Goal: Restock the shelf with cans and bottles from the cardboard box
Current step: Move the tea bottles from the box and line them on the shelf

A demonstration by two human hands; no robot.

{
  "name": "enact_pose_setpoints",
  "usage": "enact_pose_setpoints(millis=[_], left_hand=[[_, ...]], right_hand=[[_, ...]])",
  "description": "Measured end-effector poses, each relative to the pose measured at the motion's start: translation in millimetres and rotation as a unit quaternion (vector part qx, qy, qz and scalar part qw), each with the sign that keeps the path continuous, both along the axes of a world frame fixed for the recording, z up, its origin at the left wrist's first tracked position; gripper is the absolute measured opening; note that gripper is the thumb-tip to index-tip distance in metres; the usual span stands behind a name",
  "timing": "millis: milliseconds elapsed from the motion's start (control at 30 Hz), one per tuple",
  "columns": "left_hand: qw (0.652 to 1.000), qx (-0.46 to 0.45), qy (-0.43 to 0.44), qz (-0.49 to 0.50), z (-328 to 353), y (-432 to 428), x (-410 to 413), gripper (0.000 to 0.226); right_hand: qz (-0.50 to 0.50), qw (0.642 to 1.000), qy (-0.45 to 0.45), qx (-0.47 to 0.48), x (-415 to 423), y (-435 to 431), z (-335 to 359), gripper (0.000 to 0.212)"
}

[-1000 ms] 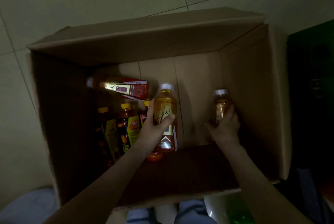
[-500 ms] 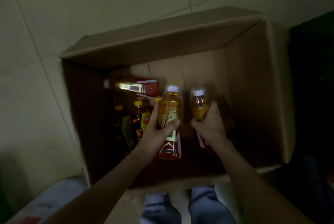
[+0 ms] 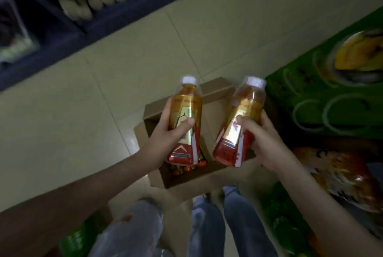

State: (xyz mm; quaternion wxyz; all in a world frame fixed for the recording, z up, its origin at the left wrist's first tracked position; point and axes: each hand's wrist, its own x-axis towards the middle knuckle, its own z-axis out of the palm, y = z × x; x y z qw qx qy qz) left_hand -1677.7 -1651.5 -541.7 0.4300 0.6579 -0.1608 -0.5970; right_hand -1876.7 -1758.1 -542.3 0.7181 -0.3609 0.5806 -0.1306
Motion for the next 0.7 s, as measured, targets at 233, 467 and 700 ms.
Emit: enact_pose_setpoints(millis=[233,467,700], left_hand=[[0.989,-0.108,0.023,-0.096,181.1,0.9,-49.5,0.075],[0.955,-0.227,0.009,-0.193,309.5,25.2,-154.0,0.083],[0.896,-0.344,-0.019,-0.280,387.0,92.9,-309.4,0.093]], right_hand=[[-0.064,0.988,-0.142,-0.016,-60.3,33.9,176.1,0.069],[-0.116,0.972,-0.184,-0.091,-153.8,99.8,304.3,0.058],[-0.141,0.952,-0.168,-0.215,-306.8,204.7,399.2,0.065]])
